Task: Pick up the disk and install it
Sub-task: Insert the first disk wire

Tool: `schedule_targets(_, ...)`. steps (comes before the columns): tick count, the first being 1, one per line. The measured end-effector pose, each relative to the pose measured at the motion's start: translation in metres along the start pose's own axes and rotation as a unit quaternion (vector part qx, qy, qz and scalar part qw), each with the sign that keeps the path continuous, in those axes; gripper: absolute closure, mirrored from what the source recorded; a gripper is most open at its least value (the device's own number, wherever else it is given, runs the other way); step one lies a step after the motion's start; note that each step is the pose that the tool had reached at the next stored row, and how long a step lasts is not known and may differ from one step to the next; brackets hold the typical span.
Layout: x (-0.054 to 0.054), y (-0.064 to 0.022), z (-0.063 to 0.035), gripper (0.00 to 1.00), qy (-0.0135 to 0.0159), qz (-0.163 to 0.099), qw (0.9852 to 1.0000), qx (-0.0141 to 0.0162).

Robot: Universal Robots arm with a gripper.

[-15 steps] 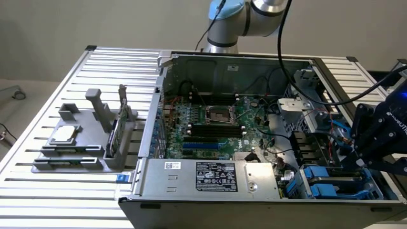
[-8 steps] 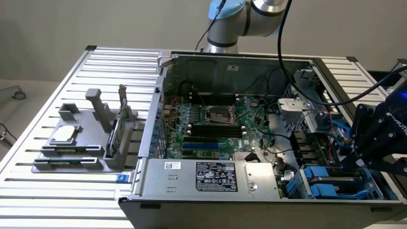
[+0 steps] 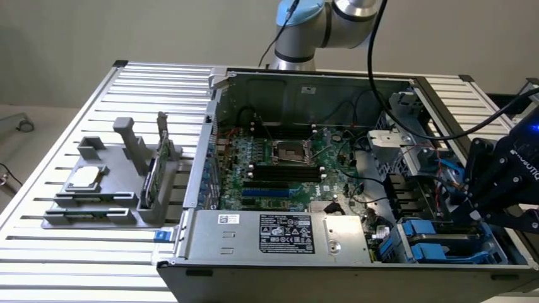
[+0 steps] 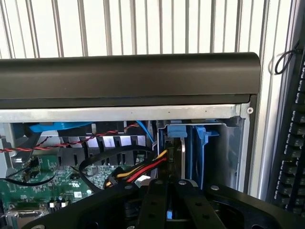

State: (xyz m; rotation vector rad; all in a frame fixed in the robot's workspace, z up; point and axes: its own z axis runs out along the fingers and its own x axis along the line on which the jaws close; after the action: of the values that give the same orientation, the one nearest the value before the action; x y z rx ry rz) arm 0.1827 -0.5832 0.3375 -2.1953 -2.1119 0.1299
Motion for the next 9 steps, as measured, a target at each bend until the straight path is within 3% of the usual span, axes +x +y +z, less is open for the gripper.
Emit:
schedule_targets(5,0.0,0.0002,0.0009,0.89,0.0067,-0.001,1.0,0.0)
schedule_targets(9,-0.0001,0.0001,-0.0001,0.89,0.0089,-0.001,1.0,0.0002)
